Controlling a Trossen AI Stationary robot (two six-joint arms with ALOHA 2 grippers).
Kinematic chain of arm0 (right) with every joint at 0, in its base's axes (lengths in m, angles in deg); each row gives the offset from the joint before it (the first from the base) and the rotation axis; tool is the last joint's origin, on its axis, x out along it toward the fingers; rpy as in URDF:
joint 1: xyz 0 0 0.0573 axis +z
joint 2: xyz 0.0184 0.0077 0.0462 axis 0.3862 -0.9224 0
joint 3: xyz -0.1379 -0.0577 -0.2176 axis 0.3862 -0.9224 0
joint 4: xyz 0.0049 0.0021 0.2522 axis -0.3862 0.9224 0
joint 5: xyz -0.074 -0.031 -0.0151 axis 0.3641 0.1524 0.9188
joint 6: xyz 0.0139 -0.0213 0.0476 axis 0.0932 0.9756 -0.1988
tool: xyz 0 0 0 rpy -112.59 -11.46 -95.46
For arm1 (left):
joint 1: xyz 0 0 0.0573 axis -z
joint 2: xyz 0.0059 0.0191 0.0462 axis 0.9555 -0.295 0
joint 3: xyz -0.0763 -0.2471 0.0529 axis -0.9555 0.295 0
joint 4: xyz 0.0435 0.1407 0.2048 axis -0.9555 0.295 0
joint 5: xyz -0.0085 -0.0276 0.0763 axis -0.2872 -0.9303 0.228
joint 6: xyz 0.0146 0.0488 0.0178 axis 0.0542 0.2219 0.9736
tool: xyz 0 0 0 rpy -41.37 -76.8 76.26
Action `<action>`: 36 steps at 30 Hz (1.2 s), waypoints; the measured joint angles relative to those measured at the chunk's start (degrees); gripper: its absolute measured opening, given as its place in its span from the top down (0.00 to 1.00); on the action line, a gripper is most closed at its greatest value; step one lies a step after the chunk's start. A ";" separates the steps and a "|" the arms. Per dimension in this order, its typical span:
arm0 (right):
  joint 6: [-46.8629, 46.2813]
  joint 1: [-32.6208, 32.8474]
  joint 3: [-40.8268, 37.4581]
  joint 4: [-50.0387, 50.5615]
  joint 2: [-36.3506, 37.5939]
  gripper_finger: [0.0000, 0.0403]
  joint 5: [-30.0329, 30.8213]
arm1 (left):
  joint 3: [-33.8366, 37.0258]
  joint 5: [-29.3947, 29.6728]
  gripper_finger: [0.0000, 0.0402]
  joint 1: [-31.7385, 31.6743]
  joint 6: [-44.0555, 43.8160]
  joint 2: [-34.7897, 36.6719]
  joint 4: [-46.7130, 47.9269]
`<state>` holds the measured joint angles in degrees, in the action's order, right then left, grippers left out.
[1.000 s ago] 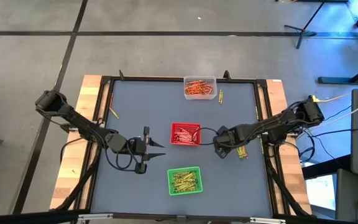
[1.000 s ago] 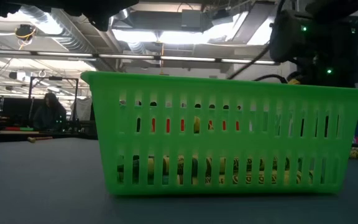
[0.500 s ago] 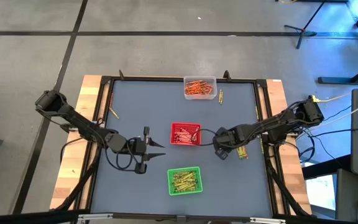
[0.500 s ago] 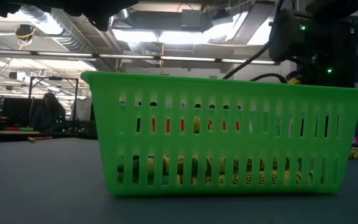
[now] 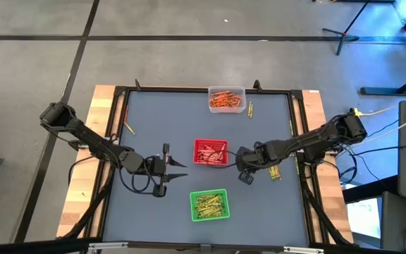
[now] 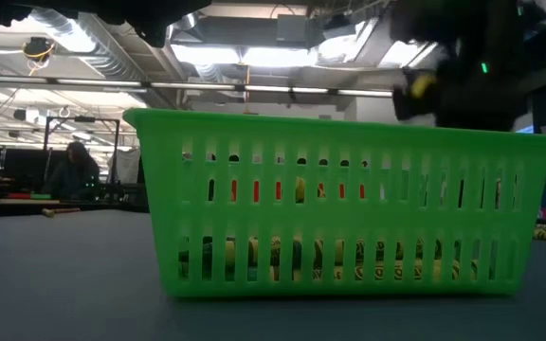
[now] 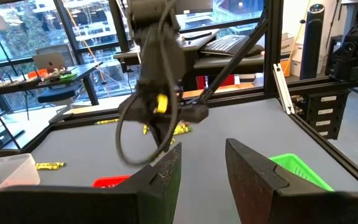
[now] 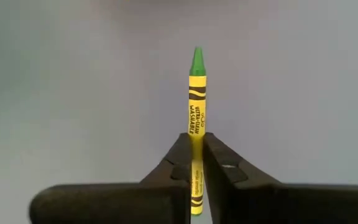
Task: Sort crayons
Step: Put the green crayon into the green bin
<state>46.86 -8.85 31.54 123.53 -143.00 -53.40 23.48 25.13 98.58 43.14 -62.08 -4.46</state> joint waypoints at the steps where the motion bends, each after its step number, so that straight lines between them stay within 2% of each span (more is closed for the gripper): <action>1: 1.10 0.65 1.53 -0.19 0.00 0.97 0.27 | 0.00 0.00 0.73 0.00 0.00 0.00 0.00; 6: 4.79 4.45 8.27 -2.30 0.02 0.98 5.08 | 0.00 0.00 0.73 0.00 0.00 0.00 -0.02; 11: 10.88 8.23 10.65 -13.36 0.07 0.95 6.33 | 0.00 0.00 0.73 0.00 0.00 0.00 -0.02; 15: 15.82 10.44 10.27 -23.38 -0.41 0.95 5.01 | 0.00 0.00 0.73 0.00 0.00 0.00 -0.02; 24: 18.91 12.15 10.21 -36.38 -7.28 0.95 -0.74 | 0.00 0.00 0.73 0.00 0.00 0.00 -0.39; 31: 18.89 12.15 10.12 -38.46 -12.79 0.95 -4.52 | 0.00 -0.02 0.73 0.01 -0.01 0.00 -0.44; 36: 18.92 11.98 10.12 -37.98 -14.05 0.94 -6.42 | 0.00 -0.02 0.73 0.00 0.00 0.00 -0.44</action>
<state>65.78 3.13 41.66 85.55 -157.06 -59.82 23.48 25.11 98.58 43.14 -62.08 -4.90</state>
